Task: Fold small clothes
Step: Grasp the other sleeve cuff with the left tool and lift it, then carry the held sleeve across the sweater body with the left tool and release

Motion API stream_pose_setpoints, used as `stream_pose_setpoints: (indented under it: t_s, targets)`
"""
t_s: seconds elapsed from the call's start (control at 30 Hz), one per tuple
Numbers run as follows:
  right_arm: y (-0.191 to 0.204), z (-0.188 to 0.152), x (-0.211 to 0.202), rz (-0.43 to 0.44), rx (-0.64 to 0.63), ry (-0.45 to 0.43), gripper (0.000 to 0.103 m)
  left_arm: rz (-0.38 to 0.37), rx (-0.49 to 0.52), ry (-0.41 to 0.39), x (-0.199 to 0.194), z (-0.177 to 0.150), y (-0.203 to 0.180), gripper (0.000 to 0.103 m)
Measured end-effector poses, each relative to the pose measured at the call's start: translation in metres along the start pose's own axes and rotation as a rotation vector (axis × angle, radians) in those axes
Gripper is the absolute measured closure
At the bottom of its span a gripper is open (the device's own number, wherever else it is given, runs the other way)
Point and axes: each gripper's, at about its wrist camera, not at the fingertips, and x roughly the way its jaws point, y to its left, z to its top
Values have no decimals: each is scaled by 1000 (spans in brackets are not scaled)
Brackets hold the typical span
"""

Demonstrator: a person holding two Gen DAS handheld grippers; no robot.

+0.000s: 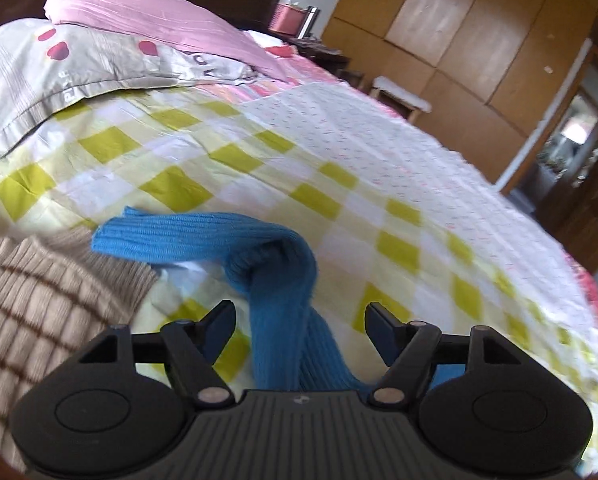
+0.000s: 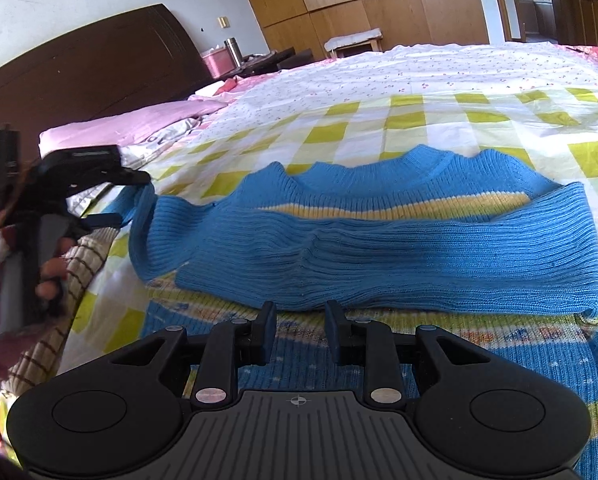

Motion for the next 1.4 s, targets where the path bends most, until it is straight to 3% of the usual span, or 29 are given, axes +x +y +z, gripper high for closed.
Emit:
stream_pose_setpoints:
  t_s: [0.07,0.1,0.13,0.17,0.2,0.27,0.4,0.5,0.57,0.63,0.7,0.77,0.9,1.0,1.13,1.27,1.4]
  targets:
    - [-2,0,-2,5,6,-2,76,53,33,-32,3,-3,-1,33]
    - [-3,1,-3,8,10,-1,76,69,49,-46,6,-4,-2,49]
    - [-5,0,-4,10,14,0,76,74,50,-40,8,-3,-2,56]
    - [-6,0,-5,12,19,0,76,59,32,-19,11,-2,-1,73]
    - [-8,0,-5,14,24,1,76,36,2,1,15,1,2,82]
    - [-11,0,-6,17,37,1,76,-30,-43,18,12,3,2,87]
    - [-19,2,-12,22,74,-18,76,-296,-36,28,-21,-5,-25,88]
    - [-24,4,-18,11,96,-37,76,-529,142,40,-61,-30,-67,88]
    - [-28,5,-22,-7,108,-47,76,-608,294,43,-86,-58,-92,88]
    - [-35,5,-28,-38,119,-54,76,-601,431,52,-101,-90,-108,83]
    - [-43,5,-33,-61,137,-52,76,-516,580,39,-106,-124,-116,71]
    - [-52,3,-37,-73,168,-33,76,-440,635,65,-101,-147,-110,66]
    - [-58,7,-39,-86,184,-19,76,-387,570,99,-97,-166,-79,61]
    - [-42,21,-32,-72,126,-22,74,-409,500,90,-97,-166,-63,59]
    - [0,45,-16,-34,-10,-33,73,-436,488,93,-94,-162,-55,59]
    - [46,65,20,-2,-154,29,71,-448,487,97,-95,-159,-44,58]
    - [64,69,68,-33,-162,129,70,-457,454,108,-95,-154,-33,58]
